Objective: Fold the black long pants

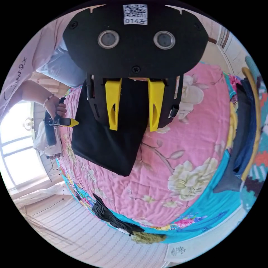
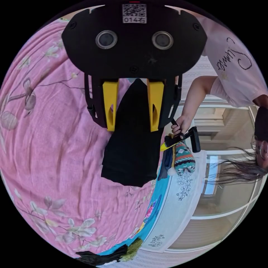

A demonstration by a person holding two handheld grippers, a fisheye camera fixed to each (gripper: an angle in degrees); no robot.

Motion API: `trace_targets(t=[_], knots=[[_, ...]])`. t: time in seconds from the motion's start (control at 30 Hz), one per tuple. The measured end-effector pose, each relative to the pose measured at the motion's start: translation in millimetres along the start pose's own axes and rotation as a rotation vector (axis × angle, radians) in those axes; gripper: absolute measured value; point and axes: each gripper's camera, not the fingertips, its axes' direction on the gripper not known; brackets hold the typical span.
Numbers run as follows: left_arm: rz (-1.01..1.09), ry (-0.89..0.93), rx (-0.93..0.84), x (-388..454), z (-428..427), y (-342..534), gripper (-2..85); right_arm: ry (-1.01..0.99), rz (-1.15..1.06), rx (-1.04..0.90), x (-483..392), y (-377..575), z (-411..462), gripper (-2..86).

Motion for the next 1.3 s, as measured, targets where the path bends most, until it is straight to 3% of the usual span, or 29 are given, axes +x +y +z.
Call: trace_targets(t=[0.1,0.17,0.33,0.53,0.6,0.7,0.8,0.97,1.13,1.3], knots=[[0.024,0.104,-0.036,-2,6,5,6.5,-0.068,0.048,0.0,-4,-12,8,7.9],[0.009,0.076,-0.006,-1,-4,17,3.9,-0.139,0.006,-0.001,-20,-17,-2,5.1],[-0.152,0.137,0.209,13,-76,93,0.2,-0.138,-0.22,-0.123,-129,-25,-43,2.8],[-0.471,0.167,0.643,10,-228,223,-0.8,-0.029,-0.675,-0.432,-353,-66,-48,2.1],[-0.493,0.13,0.705,1,-275,245,-0.9,-0.087,-0.861,-0.573,-450,-85,-24,2.0],[-0.487,0.025,0.762,-17,-349,265,-0.9,-0.086,-1.017,-0.635,-552,-102,8,2.0],[-0.417,-0.053,0.791,-38,-401,266,-1.0,-0.085,-1.064,-0.611,-619,-124,26,2.1],[-0.31,0.048,0.785,-75,-420,234,-1.0,0.055,-0.989,-0.544,-670,-170,26,2.2],[-0.449,0.169,0.857,-110,-430,226,-1.0,0.195,-0.962,-0.61,-714,-193,32,2.1],[-0.522,0.024,0.902,-118,-487,256,-0.9,0.137,-1.107,-0.78,-805,-200,91,2.8]])
